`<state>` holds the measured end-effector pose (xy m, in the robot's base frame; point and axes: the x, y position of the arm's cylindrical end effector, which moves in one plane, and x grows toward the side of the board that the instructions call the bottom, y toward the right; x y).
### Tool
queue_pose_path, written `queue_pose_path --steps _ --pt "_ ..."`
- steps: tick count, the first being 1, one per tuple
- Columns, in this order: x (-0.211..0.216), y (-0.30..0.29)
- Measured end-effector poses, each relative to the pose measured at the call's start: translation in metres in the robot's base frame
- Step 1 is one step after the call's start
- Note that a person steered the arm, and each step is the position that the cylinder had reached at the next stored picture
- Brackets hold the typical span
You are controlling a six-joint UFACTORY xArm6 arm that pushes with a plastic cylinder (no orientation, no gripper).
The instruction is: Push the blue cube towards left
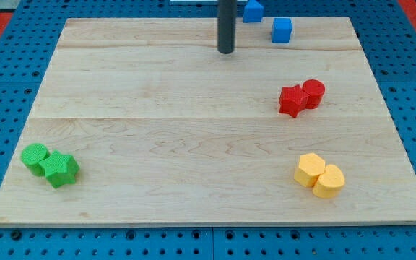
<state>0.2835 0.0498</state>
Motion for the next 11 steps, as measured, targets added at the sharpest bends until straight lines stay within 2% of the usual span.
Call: queue_pose_path --steps 1,2,4,5,7,8,9,10,11 --pt "-0.002 0.071" --pt "-0.005 0.097" --pt "-0.07 0.132" --pt "-0.058 0.087" --pt "-0.043 0.041" --pt "-0.007 -0.001" --pt "0.004 -0.029" --pt "-0.005 -0.041" --pt "-0.011 -0.079"
